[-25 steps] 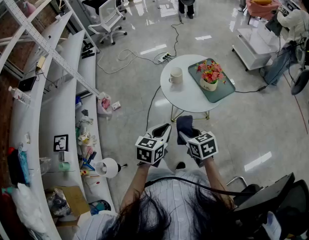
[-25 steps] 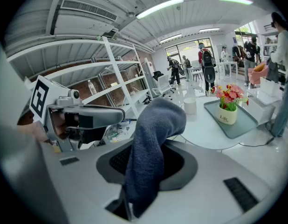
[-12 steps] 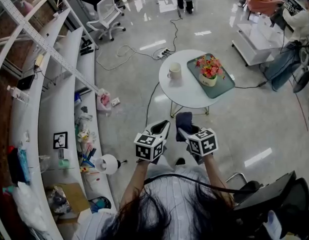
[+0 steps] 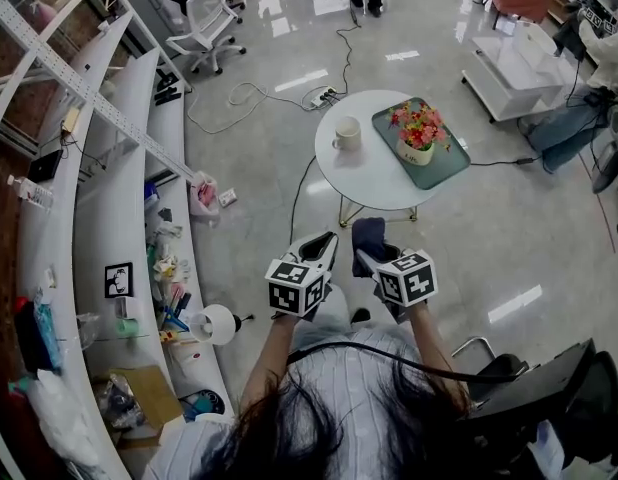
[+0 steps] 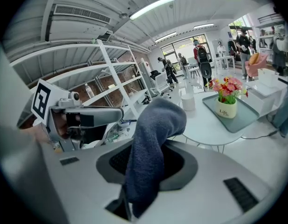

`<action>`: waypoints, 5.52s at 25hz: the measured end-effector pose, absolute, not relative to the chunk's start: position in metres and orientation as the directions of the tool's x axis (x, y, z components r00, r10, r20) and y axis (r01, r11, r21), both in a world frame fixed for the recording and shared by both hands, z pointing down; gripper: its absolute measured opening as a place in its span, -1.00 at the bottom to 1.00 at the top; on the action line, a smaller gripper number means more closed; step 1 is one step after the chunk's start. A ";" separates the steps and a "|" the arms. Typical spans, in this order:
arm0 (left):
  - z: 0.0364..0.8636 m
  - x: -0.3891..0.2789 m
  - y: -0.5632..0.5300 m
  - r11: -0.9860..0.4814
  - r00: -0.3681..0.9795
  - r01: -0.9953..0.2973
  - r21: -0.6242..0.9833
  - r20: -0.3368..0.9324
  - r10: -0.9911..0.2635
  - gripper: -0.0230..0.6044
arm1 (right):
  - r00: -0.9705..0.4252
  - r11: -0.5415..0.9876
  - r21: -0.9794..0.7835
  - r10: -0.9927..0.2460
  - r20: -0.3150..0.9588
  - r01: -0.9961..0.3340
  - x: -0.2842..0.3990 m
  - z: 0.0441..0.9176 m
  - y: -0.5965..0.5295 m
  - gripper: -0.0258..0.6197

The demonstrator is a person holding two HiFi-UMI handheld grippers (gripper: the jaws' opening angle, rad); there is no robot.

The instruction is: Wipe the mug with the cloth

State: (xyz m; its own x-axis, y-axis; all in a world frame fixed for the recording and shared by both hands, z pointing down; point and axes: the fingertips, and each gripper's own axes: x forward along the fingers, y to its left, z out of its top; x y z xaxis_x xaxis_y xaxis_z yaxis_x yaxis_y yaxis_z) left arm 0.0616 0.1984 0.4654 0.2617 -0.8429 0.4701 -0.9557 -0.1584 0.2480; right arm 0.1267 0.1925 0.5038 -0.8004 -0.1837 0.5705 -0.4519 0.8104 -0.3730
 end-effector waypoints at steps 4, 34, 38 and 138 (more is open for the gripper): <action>0.471 0.059 0.187 -0.168 0.277 -0.951 0.259 0.473 -0.837 -0.82 | -0.791 0.803 -0.374 -0.185 0.583 -0.464 0.125 0.509 0.182 -0.54; 0.513 -0.099 0.027 -0.252 0.394 -0.914 0.318 0.545 -0.740 -0.82 | -0.699 0.720 -0.383 -0.196 0.688 -0.578 -0.017 0.544 0.037 -0.54; 0.515 -0.113 0.009 -0.279 0.421 -0.903 0.327 0.544 -0.726 -0.82 | -0.683 0.704 -0.379 -0.207 0.700 -0.601 -0.031 0.547 0.022 -0.54; 0.560 -0.136 -0.029 -0.266 0.464 -0.883 0.387 0.637 -0.615 -0.82 | -0.498 0.342 -0.422 -0.177 0.849 -0.840 -0.014 0.688 -0.049 -0.54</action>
